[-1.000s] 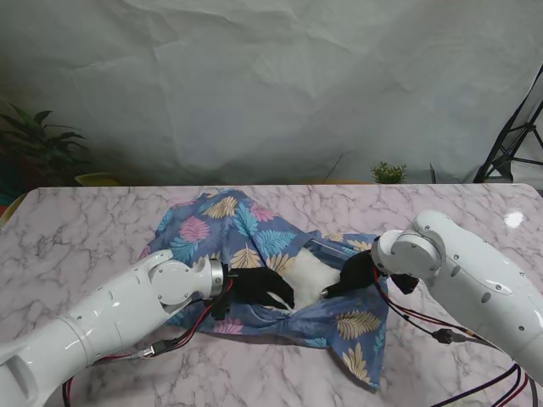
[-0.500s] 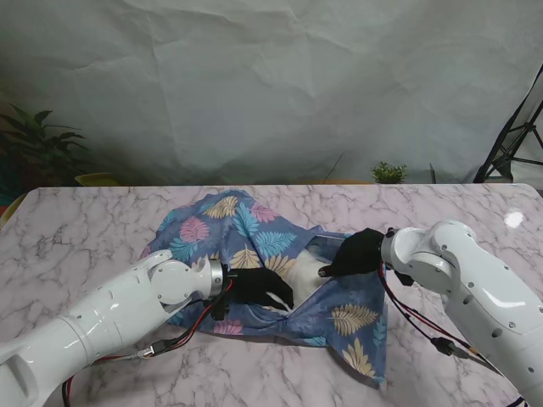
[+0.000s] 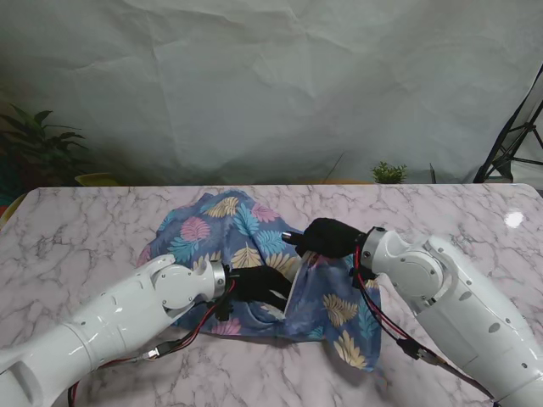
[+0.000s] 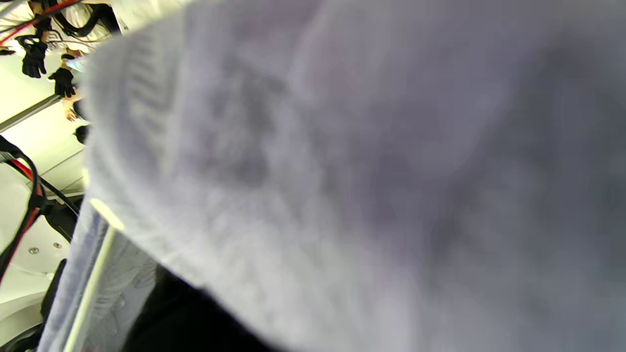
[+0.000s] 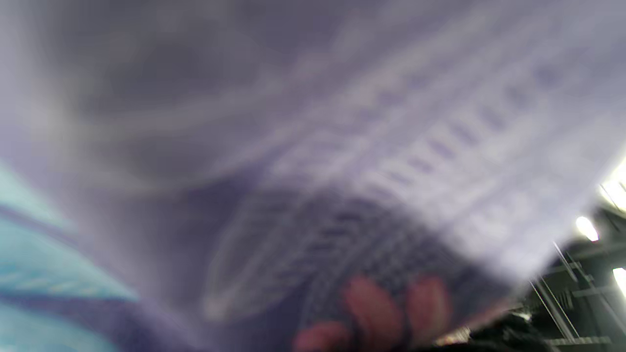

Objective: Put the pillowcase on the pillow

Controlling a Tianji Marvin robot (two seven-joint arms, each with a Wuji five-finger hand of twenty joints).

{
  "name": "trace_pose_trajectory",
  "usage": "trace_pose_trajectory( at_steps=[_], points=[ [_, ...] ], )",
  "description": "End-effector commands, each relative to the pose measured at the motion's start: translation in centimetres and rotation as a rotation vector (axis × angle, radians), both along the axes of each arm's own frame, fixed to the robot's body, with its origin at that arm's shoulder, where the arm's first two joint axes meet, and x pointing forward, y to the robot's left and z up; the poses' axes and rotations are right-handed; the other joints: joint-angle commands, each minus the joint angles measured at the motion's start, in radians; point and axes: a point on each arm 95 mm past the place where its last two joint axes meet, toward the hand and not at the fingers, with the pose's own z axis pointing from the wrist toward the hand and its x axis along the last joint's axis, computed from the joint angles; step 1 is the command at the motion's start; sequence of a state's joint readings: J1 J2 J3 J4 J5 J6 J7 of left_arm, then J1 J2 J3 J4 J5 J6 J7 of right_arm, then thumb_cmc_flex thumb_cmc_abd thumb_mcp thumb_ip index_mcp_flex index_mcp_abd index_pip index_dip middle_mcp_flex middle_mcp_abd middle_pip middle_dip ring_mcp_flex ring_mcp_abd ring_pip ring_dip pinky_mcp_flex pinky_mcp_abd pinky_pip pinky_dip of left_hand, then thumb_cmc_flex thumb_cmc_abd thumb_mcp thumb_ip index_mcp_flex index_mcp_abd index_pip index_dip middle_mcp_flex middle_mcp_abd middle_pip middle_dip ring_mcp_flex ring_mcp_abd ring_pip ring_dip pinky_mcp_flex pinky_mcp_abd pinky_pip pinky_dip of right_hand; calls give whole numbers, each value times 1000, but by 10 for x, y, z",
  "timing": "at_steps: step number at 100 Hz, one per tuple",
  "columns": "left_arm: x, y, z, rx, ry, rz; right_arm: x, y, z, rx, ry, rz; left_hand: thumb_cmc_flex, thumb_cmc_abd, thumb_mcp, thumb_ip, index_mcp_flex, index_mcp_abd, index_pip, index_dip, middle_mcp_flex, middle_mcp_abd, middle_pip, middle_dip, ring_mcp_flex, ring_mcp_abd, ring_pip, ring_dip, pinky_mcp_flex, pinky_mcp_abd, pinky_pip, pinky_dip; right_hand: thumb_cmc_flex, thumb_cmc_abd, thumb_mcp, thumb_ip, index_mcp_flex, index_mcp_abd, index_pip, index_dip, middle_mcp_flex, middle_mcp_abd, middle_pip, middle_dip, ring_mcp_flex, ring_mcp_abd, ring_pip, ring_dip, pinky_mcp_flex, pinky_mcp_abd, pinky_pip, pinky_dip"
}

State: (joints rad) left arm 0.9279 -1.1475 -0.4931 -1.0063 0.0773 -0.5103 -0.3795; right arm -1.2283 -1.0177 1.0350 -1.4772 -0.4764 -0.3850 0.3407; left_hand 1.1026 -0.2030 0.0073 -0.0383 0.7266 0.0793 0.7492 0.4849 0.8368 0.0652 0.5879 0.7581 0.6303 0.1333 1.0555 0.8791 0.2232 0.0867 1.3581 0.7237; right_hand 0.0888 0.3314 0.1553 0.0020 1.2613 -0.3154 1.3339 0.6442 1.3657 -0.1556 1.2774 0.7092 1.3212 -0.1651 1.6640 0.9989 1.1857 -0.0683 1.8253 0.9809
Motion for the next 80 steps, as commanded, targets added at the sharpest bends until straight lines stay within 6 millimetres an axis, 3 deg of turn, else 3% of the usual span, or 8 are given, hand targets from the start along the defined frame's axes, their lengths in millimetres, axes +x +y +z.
trace_pose_trajectory(
  at_steps=[1,13,22,32,52,67,80],
  points=[
    [-12,11,-27,61,56,22,-4,14,-9,22,0,11,75,49,1,21,13,10,-22,2,-56,80,-15,-85,4,53,-40,-15,-55,52,-125,-34,12,-7,4,9,61,1,4,7,87,105,158,37,1,-30,113,10,86,-369,269,-15],
    [-11,10,-25,38,21,52,-4,24,-24,79,64,-13,67,68,-5,25,-35,38,-92,3,-138,94,-57,-166,-71,59,-131,-43,-107,45,-199,-54,16,-4,-3,3,53,14,-90,-38,89,105,61,-7,0,2,53,-55,74,-326,269,-124],
    [-10,10,-22,24,-12,69,-1,27,-39,92,95,-42,49,74,-8,25,-75,61,-160,20,-213,109,-104,-205,-140,62,-226,-77,-153,44,-274,-70,24,1,-11,0,44,28,-201,-91,91,106,-52,-60,0,33,-36,-110,52,-275,258,-275],
    [-9,15,-15,24,-48,93,2,28,-56,104,105,-107,14,89,-9,23,-113,87,-240,42,-325,127,-186,-269,-236,77,-384,-155,-211,50,-396,-106,29,7,-16,-1,13,41,-270,-100,89,105,-137,-95,-1,53,-102,-145,38,-234,214,-338],
    [-8,26,5,10,-116,161,4,25,-70,142,94,-222,-34,130,-17,20,-147,113,-333,54,-441,144,-256,-316,-339,102,-542,-240,-259,61,-523,-131,44,-3,-14,2,41,50,-246,-72,91,116,-77,-65,-2,48,-47,-125,47,-250,267,-332],
    [-9,30,22,-34,-172,210,4,19,-64,151,67,-261,-117,179,-34,19,-180,116,-401,10,-487,144,-286,-324,-386,101,-594,-261,-274,67,-569,-134,52,-12,-8,8,49,42,-180,-46,91,112,-7,-38,-1,25,8,-95,62,-289,269,-240],
    [-10,31,32,-95,-203,248,5,14,-60,154,57,-277,-194,192,-32,20,-295,124,-504,-33,-617,143,-357,-335,-488,100,-694,-299,-291,61,-658,-128,61,-25,0,11,56,43,-119,-33,90,117,50,-15,-1,13,55,-67,75,-315,269,-149]
  ],
)
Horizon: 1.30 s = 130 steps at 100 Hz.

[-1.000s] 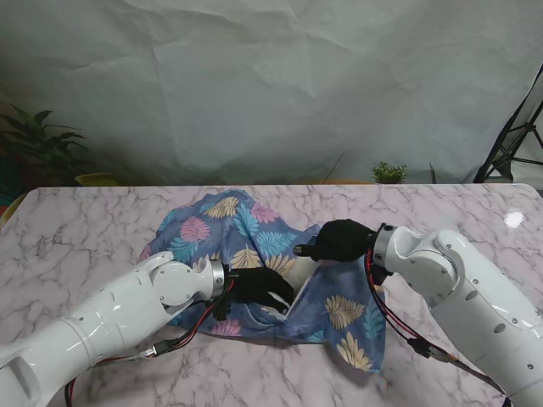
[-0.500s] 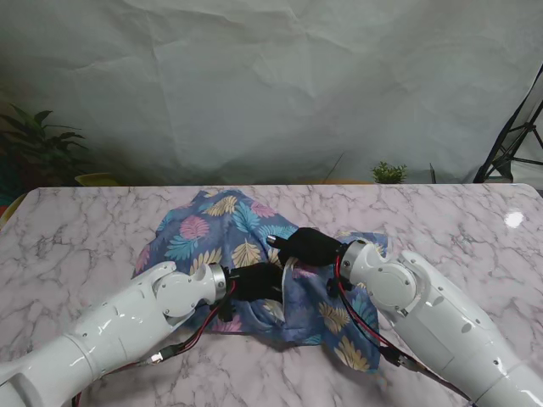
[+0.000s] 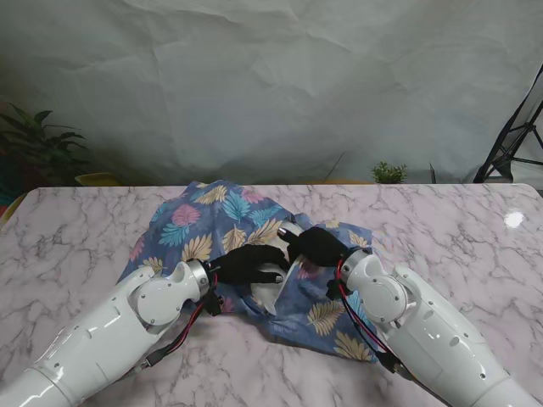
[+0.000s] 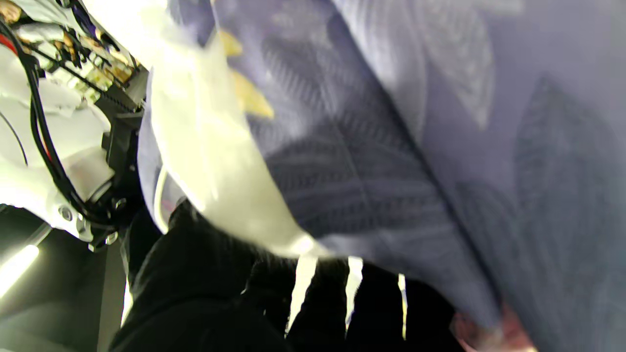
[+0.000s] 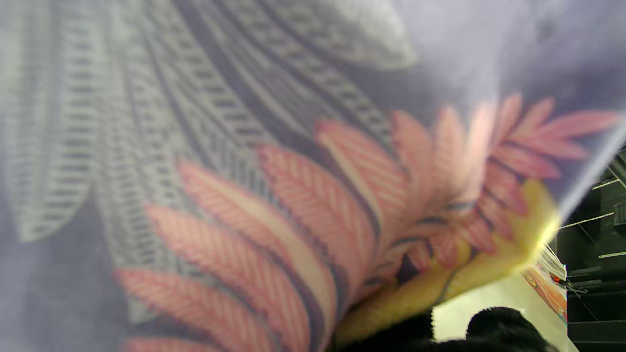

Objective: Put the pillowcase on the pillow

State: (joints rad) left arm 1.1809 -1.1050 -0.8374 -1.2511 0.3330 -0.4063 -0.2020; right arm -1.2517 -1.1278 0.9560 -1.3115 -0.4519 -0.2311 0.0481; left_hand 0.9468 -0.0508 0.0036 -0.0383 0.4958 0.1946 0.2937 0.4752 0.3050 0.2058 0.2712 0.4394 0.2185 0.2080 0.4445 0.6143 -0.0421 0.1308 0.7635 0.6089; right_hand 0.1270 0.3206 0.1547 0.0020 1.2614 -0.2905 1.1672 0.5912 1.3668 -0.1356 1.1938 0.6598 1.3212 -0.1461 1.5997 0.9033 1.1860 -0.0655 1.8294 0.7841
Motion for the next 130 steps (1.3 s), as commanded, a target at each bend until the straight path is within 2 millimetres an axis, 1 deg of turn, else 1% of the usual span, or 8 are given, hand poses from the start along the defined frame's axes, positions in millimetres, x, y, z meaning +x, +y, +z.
trace_pose_trajectory(
  at_steps=[1,20,32,37,48,89,109,130],
  points=[
    [0,1,4,-15,-9,1,0,-3,2,-4,0,-5,-44,41,-30,20,-75,7,-57,-26,-96,2,-45,-17,-86,23,-91,-38,-27,17,-71,-11,23,-14,1,11,56,19,50,20,89,97,135,35,-1,-7,121,30,75,-319,265,50],
    [0,4,15,-111,-46,28,1,-10,3,-27,-2,-8,-88,39,-31,19,-231,-38,-193,-58,-202,-16,-251,-90,-202,9,-351,-123,-43,4,-373,-13,27,-18,7,14,59,17,89,28,88,100,177,52,-1,-16,149,47,79,-332,265,97],
    [0,9,23,-147,-124,53,2,-12,4,-32,3,-10,204,4,-15,14,-30,-96,-59,24,-69,-121,-170,-38,-137,-23,-300,-75,6,-19,-394,61,28,-19,11,14,60,18,104,31,88,103,190,58,-1,-18,159,54,80,-337,265,117],
    [-1,13,28,-120,-175,44,2,-12,4,-34,5,-12,338,-97,125,-7,115,-142,44,104,72,-141,-96,-20,-50,-34,-238,-64,50,-24,-346,78,26,-19,11,14,60,19,109,32,88,104,195,60,-1,-19,163,57,81,-339,265,124],
    [-5,22,33,-62,-197,-9,4,-13,6,-37,8,-15,322,-111,472,-11,305,-195,240,10,275,-193,51,-51,80,-67,-103,-93,47,-47,-115,0,24,-21,18,14,60,21,113,31,88,105,199,61,-1,-21,166,60,81,-342,265,133],
    [-12,11,22,98,-204,-242,4,-9,16,-11,12,-19,327,-231,836,-88,426,-188,302,-102,464,-254,86,-129,229,-140,-5,-144,62,-118,91,-131,12,-24,35,11,63,28,140,38,87,109,226,72,-2,-29,186,73,83,-352,265,165],
    [-5,2,8,218,-181,-328,-5,-3,26,35,35,2,319,-202,812,-69,367,-136,234,-138,377,-249,52,-162,167,-158,-26,-169,28,-175,70,-186,13,-27,39,6,66,37,160,45,87,118,249,82,-2,-33,193,92,85,-354,265,189],
    [3,-8,2,285,-135,-341,-21,3,35,58,79,93,311,-170,711,-56,102,-30,14,-222,31,-243,3,-191,-49,-167,-77,-192,14,-190,-157,-264,16,-27,40,4,66,37,165,48,87,118,255,85,-2,-38,193,101,85,-357,265,198]
  ],
)
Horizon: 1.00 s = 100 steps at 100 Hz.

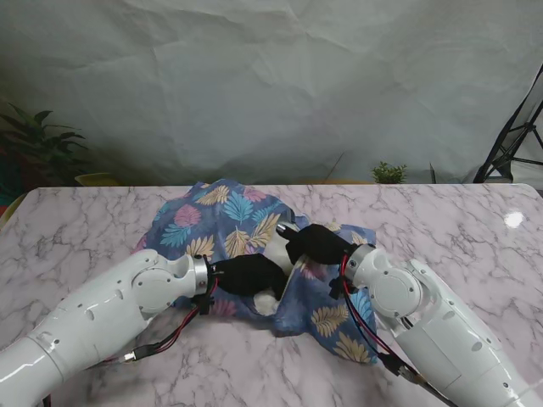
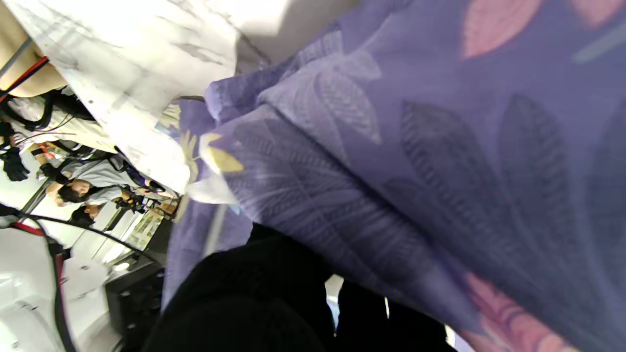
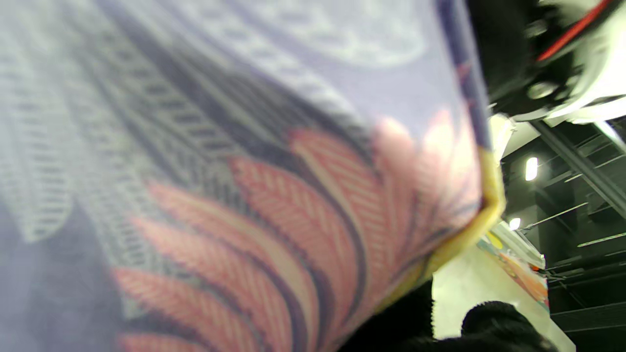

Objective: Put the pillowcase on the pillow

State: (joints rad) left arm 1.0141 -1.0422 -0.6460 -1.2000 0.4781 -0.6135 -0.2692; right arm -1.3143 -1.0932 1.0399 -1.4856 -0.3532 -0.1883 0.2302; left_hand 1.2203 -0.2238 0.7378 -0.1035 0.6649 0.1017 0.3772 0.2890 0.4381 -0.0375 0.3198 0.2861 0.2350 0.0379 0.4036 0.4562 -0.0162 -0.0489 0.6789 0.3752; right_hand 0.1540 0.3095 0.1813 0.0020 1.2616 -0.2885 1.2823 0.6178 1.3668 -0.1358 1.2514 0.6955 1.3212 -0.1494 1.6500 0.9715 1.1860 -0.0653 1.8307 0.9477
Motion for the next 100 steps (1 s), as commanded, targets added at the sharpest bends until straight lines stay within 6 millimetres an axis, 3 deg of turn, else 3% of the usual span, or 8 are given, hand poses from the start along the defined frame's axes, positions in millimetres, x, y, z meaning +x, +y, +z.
trace_pose_trajectory(
  at_steps=[1,22,28,47,62,85,87,100],
  points=[
    [2,-3,-3,49,-10,4,-6,3,1,4,3,30,36,4,-24,10,-75,66,-74,-38,-112,0,-47,-39,-73,4,-38,-34,-14,-8,-76,-30,-12,-16,13,4,65,35,50,21,87,119,198,49,-2,-35,142,33,85,-358,263,34],
    [7,-11,-10,64,40,34,-14,12,7,28,11,95,-10,16,-61,27,-198,127,-181,-70,-239,17,-117,-88,-133,33,-86,-37,-16,3,-105,63,-12,-12,11,1,65,32,46,19,87,117,194,48,-1,-36,137,35,85,-360,263,30],
    [7,-12,-12,74,59,40,-14,15,9,38,13,106,-22,23,-79,30,-217,136,-202,-72,-253,54,-157,-108,-139,42,-112,-41,-17,6,-114,76,-11,-13,10,1,65,32,46,19,87,117,194,48,-1,-36,137,35,85,-360,263,29],
    [3,-19,-21,58,120,41,-9,24,12,48,2,101,-23,32,-100,40,-205,121,-218,-63,-258,56,-172,-93,-145,58,-131,-20,-17,13,-106,104,-11,-11,9,0,62,33,35,15,86,116,180,42,0,-31,130,29,84,-355,263,21],
    [-6,-23,-24,21,140,3,6,28,9,25,5,38,-26,23,-83,39,-141,71,-185,-42,-231,15,-105,-64,-136,54,-98,1,-16,21,-51,143,-6,-12,8,1,60,34,-10,-7,86,116,135,21,-2,-13,108,-4,79,-328,263,-36],
    [-15,-19,-16,-67,111,58,30,26,-7,-62,51,-34,-31,20,-72,37,-72,37,-104,-1,-176,34,-49,-51,-117,64,-51,-2,-17,37,21,158,4,-10,-2,-3,23,60,-233,-96,92,127,-117,-101,-2,82,-86,-130,39,-206,227,-295],
    [-15,-18,-15,-77,108,68,31,25,-8,-69,52,-38,-31,21,-74,37,-70,38,-100,2,-173,66,-50,-51,-114,66,-49,-2,-18,38,24,158,6,-10,-3,-4,10,61,-250,-97,91,126,-146,-114,-2,90,-109,-143,35,-192,214,-315],
    [-15,-15,-9,-129,99,117,35,21,-16,-108,46,-56,-30,31,-95,36,-56,45,-74,18,-140,88,-51,-49,-92,79,-38,-7,-20,54,50,152,25,-14,-17,-8,-241,106,-421,-110,-81,142,-435,-195,-4,171,-564,-369,-88,57,-62,-535]
  ],
)
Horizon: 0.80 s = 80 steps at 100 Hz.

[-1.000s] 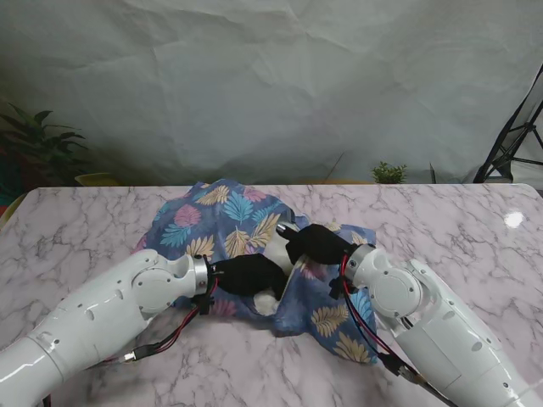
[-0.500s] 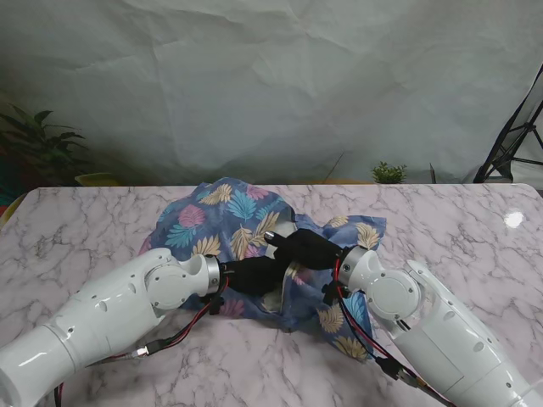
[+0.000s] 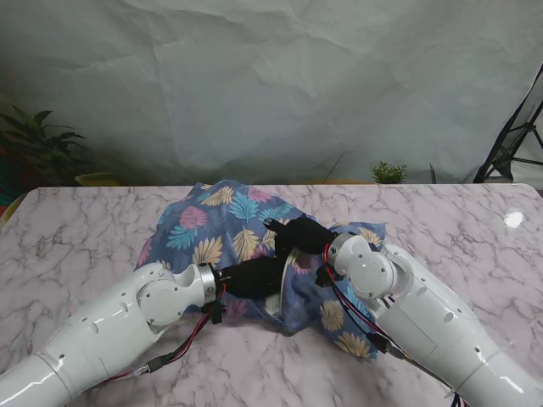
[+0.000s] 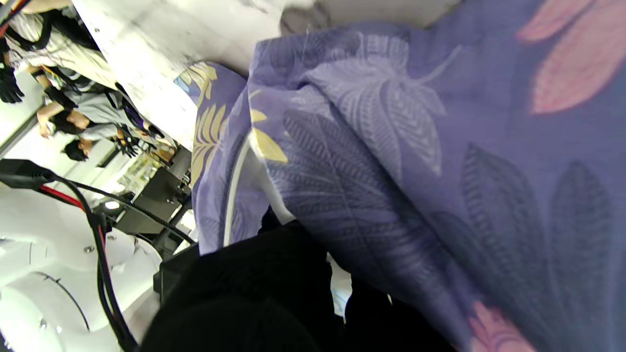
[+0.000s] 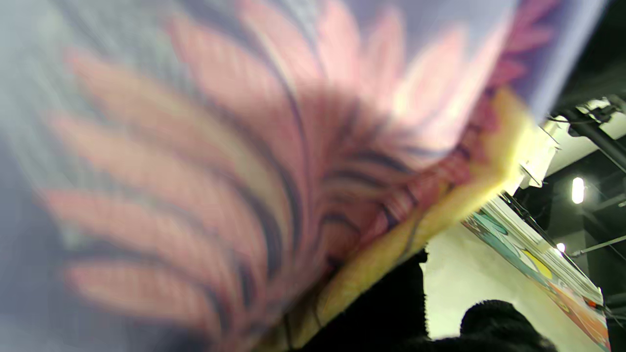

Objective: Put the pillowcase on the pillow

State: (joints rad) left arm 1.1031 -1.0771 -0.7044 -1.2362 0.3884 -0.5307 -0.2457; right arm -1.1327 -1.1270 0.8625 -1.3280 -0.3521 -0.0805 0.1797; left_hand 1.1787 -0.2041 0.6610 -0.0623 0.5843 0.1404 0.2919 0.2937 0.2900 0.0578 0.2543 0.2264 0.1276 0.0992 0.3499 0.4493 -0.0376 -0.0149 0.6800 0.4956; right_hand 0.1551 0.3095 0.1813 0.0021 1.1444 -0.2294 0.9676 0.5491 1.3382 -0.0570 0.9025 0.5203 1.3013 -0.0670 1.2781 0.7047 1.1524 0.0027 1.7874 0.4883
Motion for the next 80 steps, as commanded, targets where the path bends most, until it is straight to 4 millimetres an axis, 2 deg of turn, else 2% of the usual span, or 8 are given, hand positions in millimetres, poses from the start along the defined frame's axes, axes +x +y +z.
trace_pose_trajectory(
  at_steps=[1,5,13,24,34,51,63,80],
  points=[
    [-2,-1,-1,0,11,5,0,-3,-6,-4,14,-17,11,12,-20,-5,26,7,12,14,9,-7,15,12,17,18,16,0,2,21,50,32,26,-16,-18,-8,-148,53,-117,-45,-80,66,-97,-21,13,95,-241,-123,-86,7,-40,-82],
    [-2,-1,1,-5,11,13,-1,-3,-7,3,13,-21,6,17,-30,-6,22,9,12,15,13,-3,14,13,20,21,16,-1,-1,25,53,30,39,-23,-28,-11,-255,68,-147,-67,-202,76,-133,-38,-60,107,-424,-141,-242,69,-141,-67],
    [-2,1,2,2,11,17,-4,-3,-5,30,6,-10,5,21,-44,-5,20,10,12,16,13,-2,10,15,21,23,13,-3,-4,32,54,26,43,-39,-35,-14,-449,74,-184,-101,-438,78,-188,-84,-276,88,-642,-174,-557,137,-361,-68],
    [-1,2,2,28,22,8,-13,-4,6,97,-13,19,3,27,-61,-4,33,5,20,22,28,0,11,19,28,24,13,-4,-4,35,55,21,48,-60,-38,-17,-590,67,-207,-136,-659,62,-217,-134,-524,51,-779,-238,-845,116,-554,-76],
    [-1,4,0,55,34,3,-25,-5,20,181,-49,41,2,31,-71,-3,25,7,18,23,29,0,7,21,26,26,10,-5,-6,39,54,18,63,-84,-37,-20,-660,62,-240,-164,-774,47,-244,-161,-691,21,-840,-297,-991,73,-659,-87],
    [1,6,-1,70,48,5,-42,-18,39,250,-234,-6,2,38,-89,-1,10,14,5,21,29,-3,1,24,26,27,6,-6,-7,39,52,13,93,-125,-29,-27,-737,59,-309,-238,-896,-12,-297,-193,-881,-69,-882,-404,-1121,-50,-767,-151],
    [1,7,0,78,45,6,-45,-50,43,44,-316,-41,6,43,-99,1,2,17,-3,20,24,-3,-3,25,30,28,5,-6,-7,41,51,10,148,-137,-7,-22,-778,106,-337,-292,-928,-30,-325,-207,-913,-94,-918,-431,-1142,-104,-810,-189],
    [5,7,2,110,21,10,-49,-89,22,-193,-227,-15,34,74,-175,5,-62,35,-53,7,-25,34,-23,21,23,46,-1,-1,-3,50,57,12,220,-160,23,-14,-791,133,-357,-331,-955,-31,-354,-219,-947,-105,-985,-469,-1177,-158,-909,-252]
  ],
)
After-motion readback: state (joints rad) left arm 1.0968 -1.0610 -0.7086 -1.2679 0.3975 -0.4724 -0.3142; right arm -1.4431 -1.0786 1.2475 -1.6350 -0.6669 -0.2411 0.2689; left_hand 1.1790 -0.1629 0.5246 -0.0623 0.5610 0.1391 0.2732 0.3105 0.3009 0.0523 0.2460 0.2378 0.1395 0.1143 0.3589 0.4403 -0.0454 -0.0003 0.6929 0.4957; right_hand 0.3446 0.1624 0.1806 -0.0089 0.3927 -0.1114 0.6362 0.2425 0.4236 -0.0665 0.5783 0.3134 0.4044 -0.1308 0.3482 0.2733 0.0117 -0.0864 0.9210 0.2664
